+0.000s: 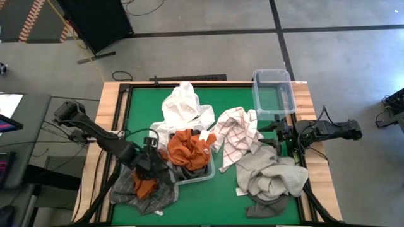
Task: Sort towels by color in basket
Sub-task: Put the orange towel into the bottom transparent bin
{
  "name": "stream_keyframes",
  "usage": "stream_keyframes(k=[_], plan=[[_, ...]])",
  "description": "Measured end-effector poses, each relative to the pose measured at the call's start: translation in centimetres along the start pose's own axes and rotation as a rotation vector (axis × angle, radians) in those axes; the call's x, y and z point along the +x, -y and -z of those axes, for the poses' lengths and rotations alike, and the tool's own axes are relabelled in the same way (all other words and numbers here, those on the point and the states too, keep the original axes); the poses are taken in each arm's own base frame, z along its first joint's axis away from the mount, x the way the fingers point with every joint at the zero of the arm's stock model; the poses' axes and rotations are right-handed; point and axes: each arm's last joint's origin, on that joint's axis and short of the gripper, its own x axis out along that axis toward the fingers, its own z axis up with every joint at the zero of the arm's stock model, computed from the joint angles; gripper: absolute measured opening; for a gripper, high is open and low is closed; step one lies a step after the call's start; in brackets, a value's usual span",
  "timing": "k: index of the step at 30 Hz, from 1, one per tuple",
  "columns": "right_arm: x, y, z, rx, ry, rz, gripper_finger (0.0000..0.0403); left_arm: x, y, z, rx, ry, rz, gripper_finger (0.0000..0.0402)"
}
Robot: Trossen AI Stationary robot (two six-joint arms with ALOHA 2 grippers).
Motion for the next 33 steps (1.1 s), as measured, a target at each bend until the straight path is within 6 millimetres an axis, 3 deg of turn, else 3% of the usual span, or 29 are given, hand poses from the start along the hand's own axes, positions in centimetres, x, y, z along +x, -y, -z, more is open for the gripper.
stream_keyframes(k=[8,19,30,33], plan=[[0.0,0.0,0.0,0.000,0.000,0.000,0.0249,0.3,-0.3,-0.1,0.010,-0.022,0.015,0.0097],[0.0,0.0,0.0,0.000,0.000,0.000,0.0249,-1.1,-1.0,0.3,-0.018,0.032,0.034,0.0114],[0.0,0.0,0.0,0.000,0.000,0.000,0.0249,-0.6,-1.2,0.0,-0.014,0.017,0.026,0.0078],[0.0,0.0,0.0,0.000,0.000,0.000,0.0249,-0.5,-1.3,-0.1,-0.003,0.014,0.023,0.0052]])
